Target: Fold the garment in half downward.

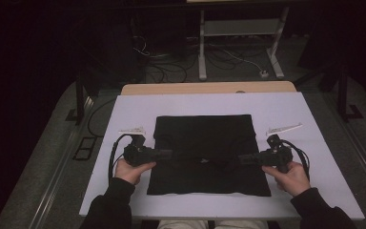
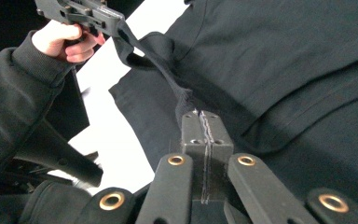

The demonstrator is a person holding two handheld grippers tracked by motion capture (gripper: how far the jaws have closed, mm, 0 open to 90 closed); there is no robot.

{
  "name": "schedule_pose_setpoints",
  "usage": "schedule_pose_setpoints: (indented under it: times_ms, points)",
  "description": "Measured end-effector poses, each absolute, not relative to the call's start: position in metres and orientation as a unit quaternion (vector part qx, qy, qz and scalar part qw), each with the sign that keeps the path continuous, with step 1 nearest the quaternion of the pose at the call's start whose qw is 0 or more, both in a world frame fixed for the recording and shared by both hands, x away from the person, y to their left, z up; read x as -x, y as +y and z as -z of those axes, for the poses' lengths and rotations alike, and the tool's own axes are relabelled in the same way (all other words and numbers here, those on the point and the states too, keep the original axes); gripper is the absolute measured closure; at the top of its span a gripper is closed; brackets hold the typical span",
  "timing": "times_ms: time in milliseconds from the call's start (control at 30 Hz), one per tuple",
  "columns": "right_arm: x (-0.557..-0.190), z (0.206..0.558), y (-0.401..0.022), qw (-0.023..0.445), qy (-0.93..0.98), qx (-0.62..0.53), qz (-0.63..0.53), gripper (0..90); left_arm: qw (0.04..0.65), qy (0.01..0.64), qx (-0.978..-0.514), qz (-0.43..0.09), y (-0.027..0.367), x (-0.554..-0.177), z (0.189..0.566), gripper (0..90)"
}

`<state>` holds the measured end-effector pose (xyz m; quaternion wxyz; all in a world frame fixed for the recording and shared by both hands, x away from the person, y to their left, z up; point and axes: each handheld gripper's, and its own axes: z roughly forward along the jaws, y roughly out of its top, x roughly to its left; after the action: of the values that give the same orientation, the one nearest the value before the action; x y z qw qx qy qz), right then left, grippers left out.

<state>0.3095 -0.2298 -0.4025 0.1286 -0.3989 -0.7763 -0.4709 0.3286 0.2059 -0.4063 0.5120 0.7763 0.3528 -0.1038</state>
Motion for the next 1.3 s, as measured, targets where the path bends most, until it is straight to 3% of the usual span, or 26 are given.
schedule_pose_setpoints:
  times_ms: [1300]
  points:
    - [-0.28, 0.426, -0.204, 0.21, -0.822, 0.329, 0.414, 88.2, 0.444, 0.324, -0.82, 0.161, 0.204, -0.293, 0.422, 84.0]
